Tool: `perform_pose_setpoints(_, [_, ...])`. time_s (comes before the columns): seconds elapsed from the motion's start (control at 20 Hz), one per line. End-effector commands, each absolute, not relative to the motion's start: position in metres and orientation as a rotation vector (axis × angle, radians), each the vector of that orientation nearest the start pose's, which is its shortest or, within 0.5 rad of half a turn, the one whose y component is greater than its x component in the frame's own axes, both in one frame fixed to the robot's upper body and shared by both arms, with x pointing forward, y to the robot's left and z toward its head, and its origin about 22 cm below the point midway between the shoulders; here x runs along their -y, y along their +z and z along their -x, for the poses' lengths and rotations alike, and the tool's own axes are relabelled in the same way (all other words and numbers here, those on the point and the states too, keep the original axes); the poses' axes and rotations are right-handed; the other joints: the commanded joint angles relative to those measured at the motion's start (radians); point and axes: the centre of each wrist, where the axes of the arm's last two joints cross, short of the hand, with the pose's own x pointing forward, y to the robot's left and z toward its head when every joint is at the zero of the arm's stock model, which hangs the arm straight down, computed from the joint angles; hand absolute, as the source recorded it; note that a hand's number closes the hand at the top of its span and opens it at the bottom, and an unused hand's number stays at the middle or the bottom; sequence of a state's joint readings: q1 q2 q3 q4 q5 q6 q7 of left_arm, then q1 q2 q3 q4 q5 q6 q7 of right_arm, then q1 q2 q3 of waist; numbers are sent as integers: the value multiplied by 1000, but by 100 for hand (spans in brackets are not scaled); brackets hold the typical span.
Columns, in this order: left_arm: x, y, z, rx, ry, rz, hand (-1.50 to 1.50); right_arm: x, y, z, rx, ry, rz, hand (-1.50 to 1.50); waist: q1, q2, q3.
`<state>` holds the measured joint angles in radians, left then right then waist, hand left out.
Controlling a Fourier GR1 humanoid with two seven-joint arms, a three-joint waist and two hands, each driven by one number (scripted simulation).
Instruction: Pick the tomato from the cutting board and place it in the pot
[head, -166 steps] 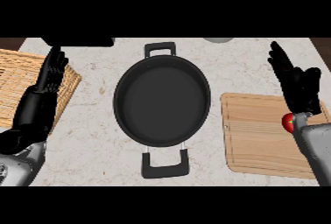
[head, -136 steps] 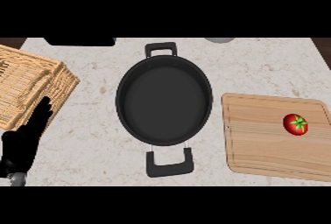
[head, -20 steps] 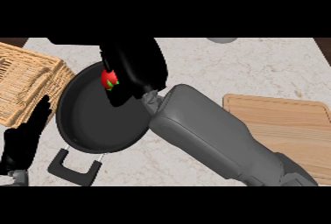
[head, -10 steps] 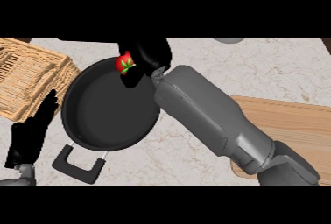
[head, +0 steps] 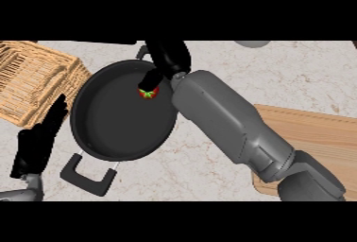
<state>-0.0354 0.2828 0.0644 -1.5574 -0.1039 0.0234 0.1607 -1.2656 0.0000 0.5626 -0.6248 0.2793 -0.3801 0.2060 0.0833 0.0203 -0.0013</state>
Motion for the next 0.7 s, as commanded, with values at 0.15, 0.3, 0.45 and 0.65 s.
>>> perform_pose_setpoints(0.15, [-302,25,-251,1417,-201,-361,0,-4,168,-402,2033,563,313,-150,-7,-3,2])
perform_pose_setpoints(0.3, [-313,24,-257,1418,-190,-398,0,4,166,-404,2039,442,190,-150,-27,-3,1])
perform_pose_setpoints(0.45, [-323,28,-259,1419,-176,-393,0,1,173,-405,1978,419,96,-150,-33,-8,1])
perform_pose_setpoints(0.65, [-305,19,-243,1394,-151,-420,0,9,176,-409,1937,448,2,-150,-64,-18,1])
